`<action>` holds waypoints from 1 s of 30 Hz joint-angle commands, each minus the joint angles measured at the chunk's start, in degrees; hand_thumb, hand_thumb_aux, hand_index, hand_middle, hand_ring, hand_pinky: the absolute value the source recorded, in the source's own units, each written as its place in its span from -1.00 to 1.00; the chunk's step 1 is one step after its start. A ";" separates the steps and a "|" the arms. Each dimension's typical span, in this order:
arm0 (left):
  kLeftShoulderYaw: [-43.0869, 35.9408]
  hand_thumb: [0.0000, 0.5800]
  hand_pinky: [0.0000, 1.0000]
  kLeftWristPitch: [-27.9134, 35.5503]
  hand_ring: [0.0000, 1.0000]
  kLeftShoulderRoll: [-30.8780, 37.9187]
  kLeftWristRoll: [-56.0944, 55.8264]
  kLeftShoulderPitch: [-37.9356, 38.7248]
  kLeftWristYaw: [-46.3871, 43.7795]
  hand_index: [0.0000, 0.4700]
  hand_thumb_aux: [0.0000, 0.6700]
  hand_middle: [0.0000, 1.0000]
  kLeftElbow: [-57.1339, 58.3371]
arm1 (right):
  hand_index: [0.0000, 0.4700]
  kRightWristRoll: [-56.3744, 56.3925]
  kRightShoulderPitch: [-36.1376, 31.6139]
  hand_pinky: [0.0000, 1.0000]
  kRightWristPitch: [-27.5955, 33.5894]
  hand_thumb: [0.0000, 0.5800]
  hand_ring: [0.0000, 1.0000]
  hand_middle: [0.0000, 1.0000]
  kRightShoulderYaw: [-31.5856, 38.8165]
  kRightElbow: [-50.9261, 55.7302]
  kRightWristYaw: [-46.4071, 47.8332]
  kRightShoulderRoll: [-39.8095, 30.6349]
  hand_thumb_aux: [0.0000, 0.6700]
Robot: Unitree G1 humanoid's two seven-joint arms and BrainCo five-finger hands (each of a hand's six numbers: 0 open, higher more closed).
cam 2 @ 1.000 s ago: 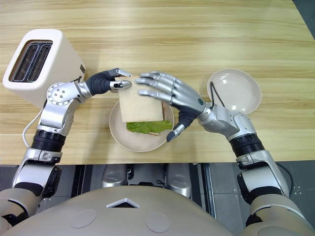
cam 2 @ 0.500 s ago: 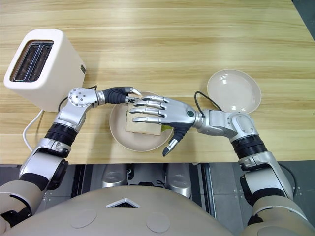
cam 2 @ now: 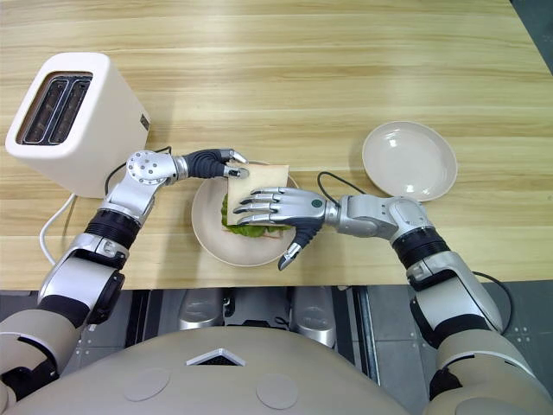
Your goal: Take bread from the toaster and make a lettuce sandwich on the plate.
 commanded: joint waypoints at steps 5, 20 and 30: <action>0.06 1.00 1.00 -2.46 1.00 -0.80 -0.35 -1.62 -1.13 0.96 1.00 1.00 -1.18 | -1.00 3.45 3.15 -1.00 5.23 -1.00 -1.00 -1.00 4.65 4.63 13.94 -1.79 -1.00; 10.55 -1.00 -1.00 -5.68 -1.00 4.00 14.94 -9.16 49.51 -1.00 -1.00 -1.00 -0.71 | -1.00 5.01 3.67 -1.00 6.42 -1.00 -1.00 -1.00 5.72 3.73 15.52 -0.76 -1.00; 11.28 -1.00 -0.92 -6.96 -0.92 0.74 7.82 0.86 44.11 -1.00 -1.00 -0.92 -13.92 | 0.21 -1.46 -3.77 1.00 15.99 0.70 1.00 1.00 5.39 16.41 1.71 2.37 0.23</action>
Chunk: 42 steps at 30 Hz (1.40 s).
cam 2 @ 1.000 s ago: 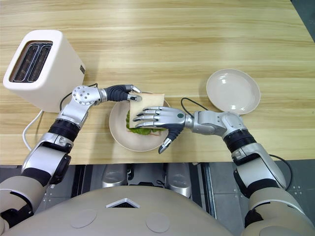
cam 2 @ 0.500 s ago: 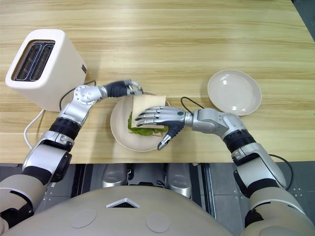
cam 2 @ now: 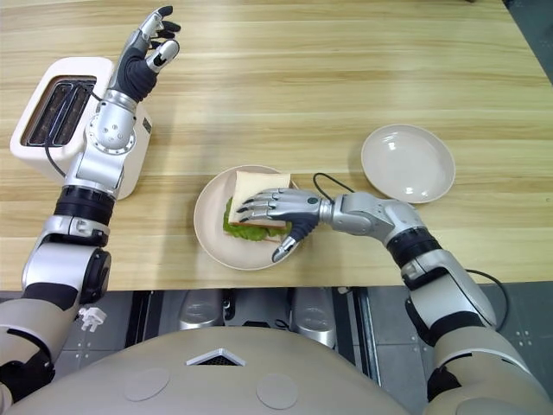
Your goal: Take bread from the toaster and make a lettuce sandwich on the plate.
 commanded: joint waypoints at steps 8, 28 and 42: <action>0.39 1.00 1.00 2.92 1.00 -2.12 -5.89 10.44 -7.35 0.96 1.00 1.00 -13.41 | 0.96 -8.48 -6.23 1.00 12.05 1.00 1.00 1.00 4.81 19.47 -11.16 0.10 1.00; -1.18 1.00 1.00 3.95 1.00 -6.00 -10.12 21.59 -11.28 0.96 1.00 1.00 -27.04 | 0.96 42.26 3.06 1.00 -4.66 1.00 1.00 1.00 -9.93 -6.16 -13.41 -0.69 1.00; -9.82 1.00 1.00 7.22 1.00 0.62 -24.33 37.70 -33.86 0.96 1.00 1.00 -42.35 | -1.00 95.22 24.12 -0.51 36.33 -1.00 -0.51 -0.51 -24.59 -30.71 52.12 -7.29 -1.00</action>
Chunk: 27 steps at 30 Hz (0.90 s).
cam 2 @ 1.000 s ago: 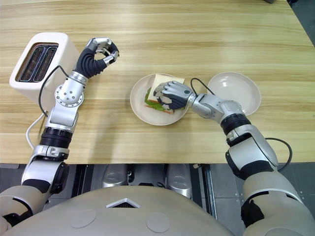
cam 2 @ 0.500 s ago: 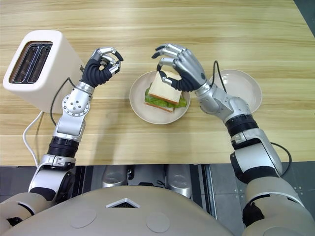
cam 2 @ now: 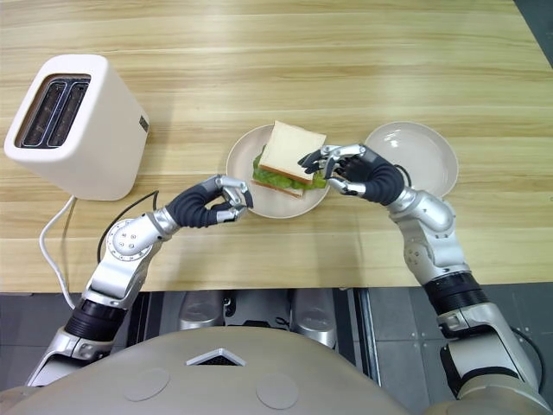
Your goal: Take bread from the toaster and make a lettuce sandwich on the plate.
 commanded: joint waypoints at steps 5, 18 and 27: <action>3.21 0.14 -1.00 2.63 -1.00 -1.24 -0.65 0.34 2.89 -0.32 -0.31 -1.00 -3.02 | 0.91 -6.43 4.77 1.00 5.81 1.00 1.00 1.00 -6.25 -4.74 3.20 4.48 0.95; -1.62 1.00 1.00 3.00 1.00 2.43 3.12 2.88 -2.98 0.96 1.00 1.00 -3.61 | 0.96 -16.52 9.50 1.00 10.17 1.00 1.00 1.00 -8.33 -5.31 13.08 3.93 1.00; -7.19 1.00 1.00 -0.42 1.00 3.39 16.22 -0.04 -1.03 0.96 1.00 1.00 6.49 | 0.96 -38.08 8.25 1.00 1.68 1.00 1.00 1.00 -4.44 1.97 9.13 3.93 1.00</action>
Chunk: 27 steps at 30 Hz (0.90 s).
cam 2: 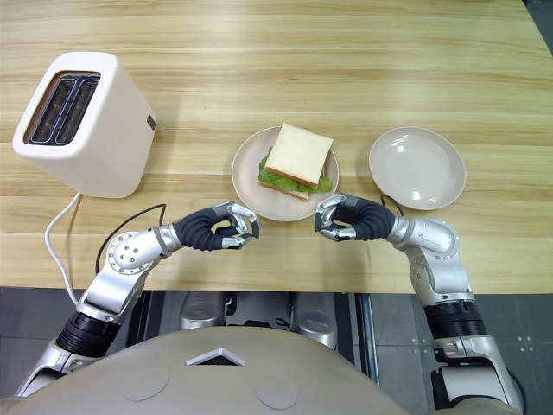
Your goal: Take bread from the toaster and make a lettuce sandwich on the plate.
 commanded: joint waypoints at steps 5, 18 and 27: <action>-7.34 1.00 1.00 -3.35 1.00 2.14 26.45 -8.27 11.45 0.96 1.00 1.00 15.61 | 0.96 -32.98 -5.42 1.00 -14.76 1.00 1.00 1.00 6.43 12.46 -17.04 -0.44 1.00; -10.09 1.00 1.00 -4.77 1.00 -4.04 41.53 -22.58 35.72 0.96 1.00 1.00 34.12 | 0.96 -59.02 -18.80 1.00 -26.30 1.00 1.00 1.00 12.02 25.66 -47.44 2.19 1.00; -7.25 1.00 1.00 -5.21 1.00 -7.61 39.15 -33.27 42.59 0.96 1.00 1.00 51.01 | 0.96 -71.10 -40.18 1.00 -24.53 1.00 1.00 1.00 22.17 57.86 -66.07 8.69 1.00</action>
